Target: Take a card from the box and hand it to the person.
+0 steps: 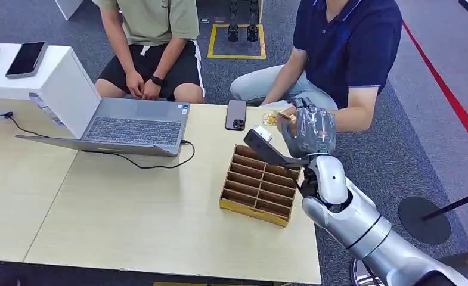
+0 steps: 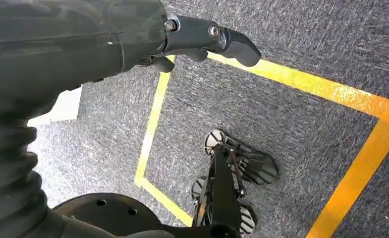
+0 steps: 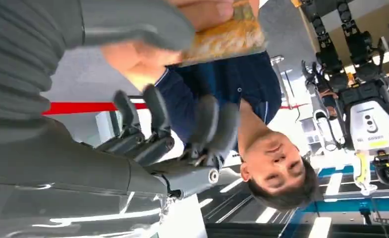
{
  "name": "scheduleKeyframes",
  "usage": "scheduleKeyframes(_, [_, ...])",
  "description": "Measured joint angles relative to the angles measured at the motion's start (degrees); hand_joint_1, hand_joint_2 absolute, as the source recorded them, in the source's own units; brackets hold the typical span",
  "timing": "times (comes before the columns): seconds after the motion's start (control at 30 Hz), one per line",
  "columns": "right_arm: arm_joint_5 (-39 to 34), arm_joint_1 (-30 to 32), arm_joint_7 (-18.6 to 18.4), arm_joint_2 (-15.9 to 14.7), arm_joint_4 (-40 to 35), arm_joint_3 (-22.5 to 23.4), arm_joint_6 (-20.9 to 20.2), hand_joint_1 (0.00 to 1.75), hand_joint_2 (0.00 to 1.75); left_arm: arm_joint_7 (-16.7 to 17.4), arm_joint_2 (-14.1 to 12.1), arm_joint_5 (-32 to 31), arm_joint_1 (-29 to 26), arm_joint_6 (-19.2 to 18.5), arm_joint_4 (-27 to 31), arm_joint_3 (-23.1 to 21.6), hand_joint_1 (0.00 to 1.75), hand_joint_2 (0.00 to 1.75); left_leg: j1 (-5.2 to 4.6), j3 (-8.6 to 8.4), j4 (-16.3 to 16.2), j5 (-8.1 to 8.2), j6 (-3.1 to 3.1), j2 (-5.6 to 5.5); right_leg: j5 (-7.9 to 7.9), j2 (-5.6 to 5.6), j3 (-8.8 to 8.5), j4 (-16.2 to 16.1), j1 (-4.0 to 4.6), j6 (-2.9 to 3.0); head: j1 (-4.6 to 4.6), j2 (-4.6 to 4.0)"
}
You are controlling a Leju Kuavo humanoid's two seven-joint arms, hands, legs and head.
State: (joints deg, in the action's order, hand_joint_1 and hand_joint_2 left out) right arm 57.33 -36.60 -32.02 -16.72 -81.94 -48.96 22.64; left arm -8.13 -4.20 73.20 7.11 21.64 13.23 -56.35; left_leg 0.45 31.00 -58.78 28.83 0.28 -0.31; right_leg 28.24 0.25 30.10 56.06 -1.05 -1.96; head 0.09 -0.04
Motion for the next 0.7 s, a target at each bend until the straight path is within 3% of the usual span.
scheduleKeyframes(0.4, [-1.33, 0.18, 0.18, -0.02, 0.35, 0.74, 0.52, 0.0, 1.75, -0.15, 0.0, 0.79, -0.02, 0.13, 0.02, -0.35, 0.0, 0.0, 0.0, 0.0, 0.0, 0.0, 0.0, 0.0, 0.0, 0.0, 0.0, 0.0, 0.0, 0.0, 0.0, 0.0])
scheduleKeyframes(0.47, [-6.29, 0.54, 2.33, 0.0, 0.33, 1.26, 2.42, 0.0, 1.75, -0.24, 0.0, 1.14, -0.07, 0.24, 0.02, -0.35, 0.0, 0.0, 0.0, 0.0, 0.0, 0.0, 0.0, 0.0, 0.0, -0.01, -0.01, 0.0, 0.0, 0.0, 0.0, 0.0])
scheduleKeyframes(0.57, [-22.22, 2.43, 8.44, 0.33, -1.21, 2.38, 6.47, 0.0, 1.75, -1.18, 0.0, 2.01, -0.41, 0.46, 0.0, -0.35, 0.0, 0.0, 0.0, 0.02, 0.0, 0.0, 0.0, -0.02, 0.0, -0.03, -0.01, 0.0, 0.0, 0.0, 0.0, 0.0])
scheduleKeyframes(0.7, [-34.74, 4.73, 13.61, 0.55, -4.17, 3.19, 8.44, 0.0, 1.75, -1.18, 0.0, 2.75, -0.75, 0.66, 0.02, -0.33, 0.0, 0.0, 0.0, 0.01, 0.0, 0.01, 0.0, -0.01, 0.01, -0.02, 0.01, 0.0, 0.0, 0.0, 0.0, 0.0])
